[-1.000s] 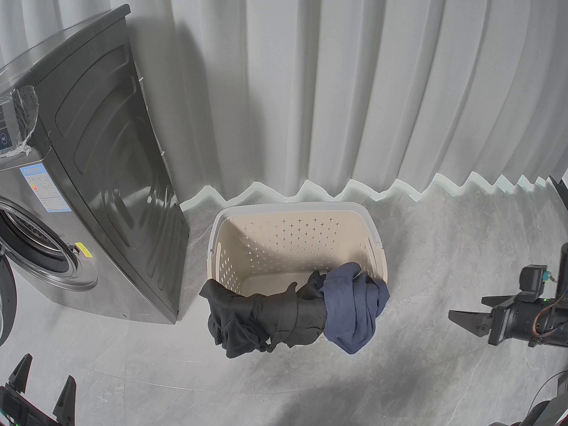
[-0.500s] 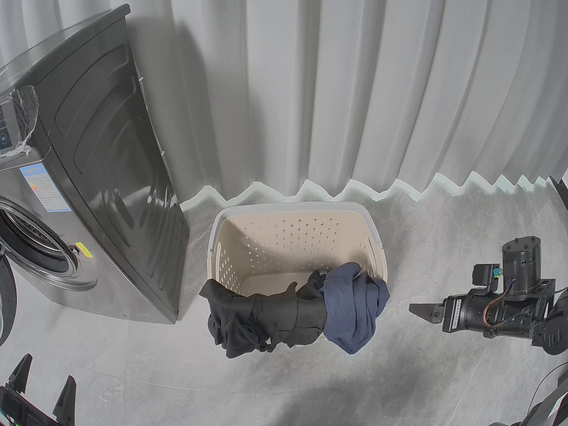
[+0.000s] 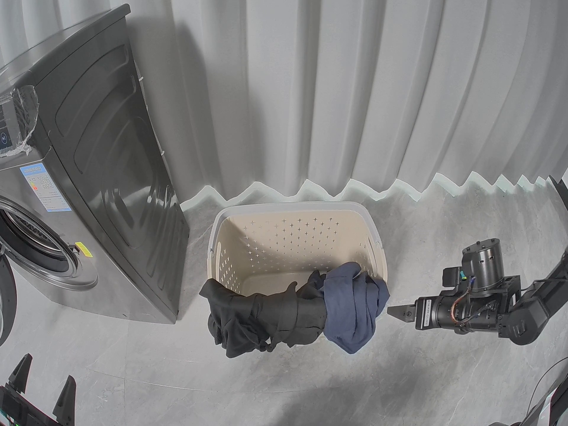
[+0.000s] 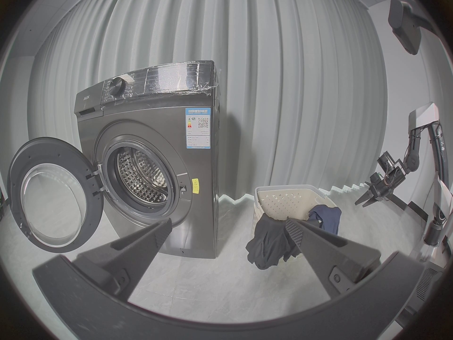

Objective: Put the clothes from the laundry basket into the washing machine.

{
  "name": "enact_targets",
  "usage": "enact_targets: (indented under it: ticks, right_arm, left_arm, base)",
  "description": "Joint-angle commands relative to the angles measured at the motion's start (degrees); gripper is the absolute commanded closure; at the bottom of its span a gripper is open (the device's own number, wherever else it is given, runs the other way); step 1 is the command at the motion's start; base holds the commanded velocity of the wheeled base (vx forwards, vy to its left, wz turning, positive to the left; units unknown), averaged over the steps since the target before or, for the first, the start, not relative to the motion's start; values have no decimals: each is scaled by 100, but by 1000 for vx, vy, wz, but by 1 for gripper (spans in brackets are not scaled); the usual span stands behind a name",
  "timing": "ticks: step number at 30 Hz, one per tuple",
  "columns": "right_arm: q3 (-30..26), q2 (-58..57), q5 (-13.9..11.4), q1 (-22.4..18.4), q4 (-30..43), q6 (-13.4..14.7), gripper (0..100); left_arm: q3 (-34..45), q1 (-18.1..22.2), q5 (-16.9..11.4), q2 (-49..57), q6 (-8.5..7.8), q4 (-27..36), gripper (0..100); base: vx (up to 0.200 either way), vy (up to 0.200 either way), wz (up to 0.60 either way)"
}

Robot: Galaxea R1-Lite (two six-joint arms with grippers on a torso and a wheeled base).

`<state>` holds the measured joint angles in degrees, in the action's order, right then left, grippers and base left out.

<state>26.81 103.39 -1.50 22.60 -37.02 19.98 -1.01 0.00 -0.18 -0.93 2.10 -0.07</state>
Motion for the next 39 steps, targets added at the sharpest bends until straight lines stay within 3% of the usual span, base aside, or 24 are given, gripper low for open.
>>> enact_targets:
  ticks: [1,9,21,26,39]
  right_arm:
    - [141,797,-8,34,-420,6,0]
    - [202,1456,-8,324,-1114,-12,0]
    - [826,2124,44,421,-1132,-20,0]
    - [1028,2309,229,429,-1132,-38,0]
    - [1389,2537,247,385,-1140,-56,0]
  left_arm:
    - [92,0,1,84,1,-1,0]
    - [92,0,1,84,1,-1,0]
    - [92,0,1,84,1,-1,0]
    - [92,0,1,84,1,-1,0]
    - [92,0,-8,84,1,-1,0]
  base:
    - [0,0,0]
    - [0,0,0]
    - [0,0,0]
    - [0,0,0]
    - [0,0,0]
